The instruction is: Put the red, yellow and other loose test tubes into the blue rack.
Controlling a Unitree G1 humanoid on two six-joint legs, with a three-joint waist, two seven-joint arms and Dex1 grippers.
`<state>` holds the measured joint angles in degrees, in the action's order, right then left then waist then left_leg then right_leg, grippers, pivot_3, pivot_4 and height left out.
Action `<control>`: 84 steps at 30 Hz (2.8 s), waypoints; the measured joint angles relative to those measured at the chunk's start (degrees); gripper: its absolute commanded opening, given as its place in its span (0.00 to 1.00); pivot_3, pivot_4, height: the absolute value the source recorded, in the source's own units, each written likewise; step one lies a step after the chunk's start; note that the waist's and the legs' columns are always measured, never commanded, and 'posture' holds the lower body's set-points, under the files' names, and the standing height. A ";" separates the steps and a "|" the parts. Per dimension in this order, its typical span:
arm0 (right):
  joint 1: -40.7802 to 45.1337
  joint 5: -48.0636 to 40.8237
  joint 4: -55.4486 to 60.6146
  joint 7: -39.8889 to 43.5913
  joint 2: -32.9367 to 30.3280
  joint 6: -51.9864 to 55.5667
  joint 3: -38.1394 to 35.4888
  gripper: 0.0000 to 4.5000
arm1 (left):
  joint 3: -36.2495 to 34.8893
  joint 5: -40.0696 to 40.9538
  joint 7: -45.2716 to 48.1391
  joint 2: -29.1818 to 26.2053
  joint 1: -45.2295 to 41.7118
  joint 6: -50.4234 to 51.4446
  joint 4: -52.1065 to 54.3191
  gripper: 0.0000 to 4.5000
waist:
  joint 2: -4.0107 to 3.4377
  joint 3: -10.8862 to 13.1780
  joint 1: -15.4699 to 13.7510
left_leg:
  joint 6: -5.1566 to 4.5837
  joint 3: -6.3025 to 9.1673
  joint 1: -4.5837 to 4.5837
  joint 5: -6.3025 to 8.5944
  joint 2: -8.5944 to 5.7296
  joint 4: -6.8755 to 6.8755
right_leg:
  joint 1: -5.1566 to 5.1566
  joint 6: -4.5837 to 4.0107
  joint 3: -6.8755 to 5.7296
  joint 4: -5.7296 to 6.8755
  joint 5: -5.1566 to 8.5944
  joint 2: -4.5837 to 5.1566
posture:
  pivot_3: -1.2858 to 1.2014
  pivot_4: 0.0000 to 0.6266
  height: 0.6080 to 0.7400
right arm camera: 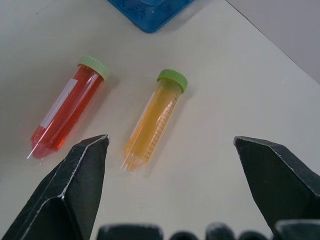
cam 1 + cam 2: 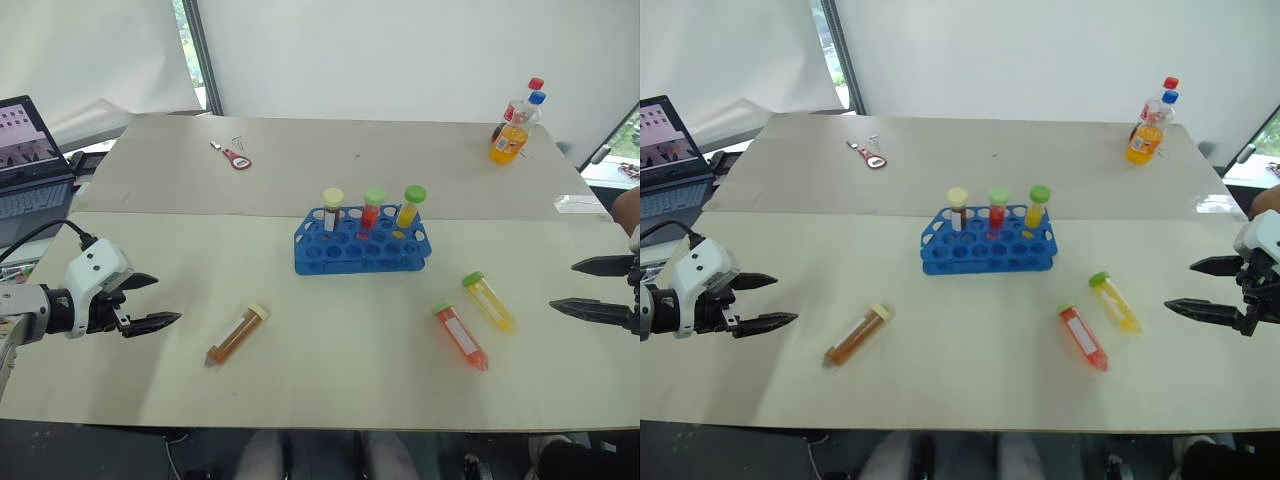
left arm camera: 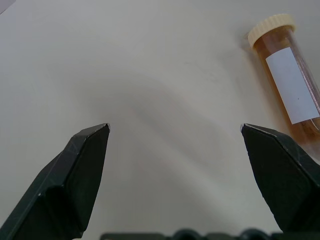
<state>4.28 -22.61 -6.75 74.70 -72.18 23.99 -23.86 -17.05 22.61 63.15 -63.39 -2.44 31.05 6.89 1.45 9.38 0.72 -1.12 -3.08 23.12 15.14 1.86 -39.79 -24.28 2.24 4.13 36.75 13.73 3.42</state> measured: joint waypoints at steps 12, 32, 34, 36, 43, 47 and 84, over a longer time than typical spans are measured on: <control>4.43 -0.14 -0.56 -1.62 1.11 1.59 2.69 0.99 | 0.40 -2.04 -0.87 0.99 -2.75 -5.01 -4.89 1.00 | -0.01 0.00 -0.09 | 0.00 -0.02 0.02 0.00 -0.02 -0.01 | -0.01 0.00 0.00 0.01 0.00 0.01 | 0.52 0.24 1.00; 35.39 11.80 -5.86 -10.43 9.04 28.20 37.43 0.99 | 24.51 8.03 4.16 16.01 -27.08 -0.57 20.63 1.00 | -0.02 0.00 0.14 | -0.01 0.04 0.11 0.00 -0.09 -0.09 | -0.02 0.00 0.05 -0.04 -0.03 -0.05 | 0.52 0.24 1.00; 38.19 13.44 -9.66 -9.04 10.55 29.00 40.76 0.99 | 26.44 6.61 5.34 16.46 -27.68 -2.27 20.18 1.00 | -0.02 0.00 0.03 | -0.02 0.04 0.15 0.00 -0.11 -0.10 | -0.04 0.00 0.05 -0.07 -0.03 -0.04 | 0.52 0.24 1.00; 40.83 15.36 -13.74 -7.70 12.29 28.98 43.77 0.99 | 27.91 5.52 5.94 17.68 -28.46 -3.64 19.46 1.00 | -0.01 0.00 -0.05 | -0.02 0.06 0.18 0.00 -0.11 -0.11 | -0.04 0.01 0.04 -0.07 -0.03 -0.04 | 0.52 0.24 1.00; 46.39 21.19 -26.58 -4.95 16.95 26.71 48.24 0.81 | 29.63 3.37 5.99 19.21 -28.61 -5.88 19.28 1.00 | -0.02 0.00 0.02 | -0.02 0.07 0.16 0.00 -0.10 -0.11 | -0.05 0.01 0.03 -0.05 -0.03 -0.05 | 0.52 0.24 1.00; 47.68 22.74 -30.03 -3.38 18.00 25.78 48.35 0.49 | 29.64 2.87 5.09 20.46 -28.18 -6.25 19.28 1.00 | -0.02 0.00 -0.04 | -0.02 0.08 0.16 0.00 -0.10 -0.13 | -0.03 0.01 0.03 -0.04 -0.03 -0.04 | 0.52 0.24 1.00; 24.00 10.62 10.31 -43.11 53.62 -2.05 13.39 0.21 | 25.85 3.45 -10.39 31.63 -27.60 -0.57 11.87 1.00 | -0.12 -0.02 0.03 | 0.04 0.79 0.16 -0.03 -0.18 -0.15 | 0.00 0.05 -0.10 0.20 -0.06 -0.01 | 0.52 0.24 1.00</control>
<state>28.27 -11.99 3.56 31.59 -18.55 21.93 -10.47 8.80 26.06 52.76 -31.76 -30.04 30.48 18.76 1.33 9.36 0.75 -1.08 -2.29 23.29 15.11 1.68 -39.94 -24.28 2.29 4.03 36.94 13.67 3.41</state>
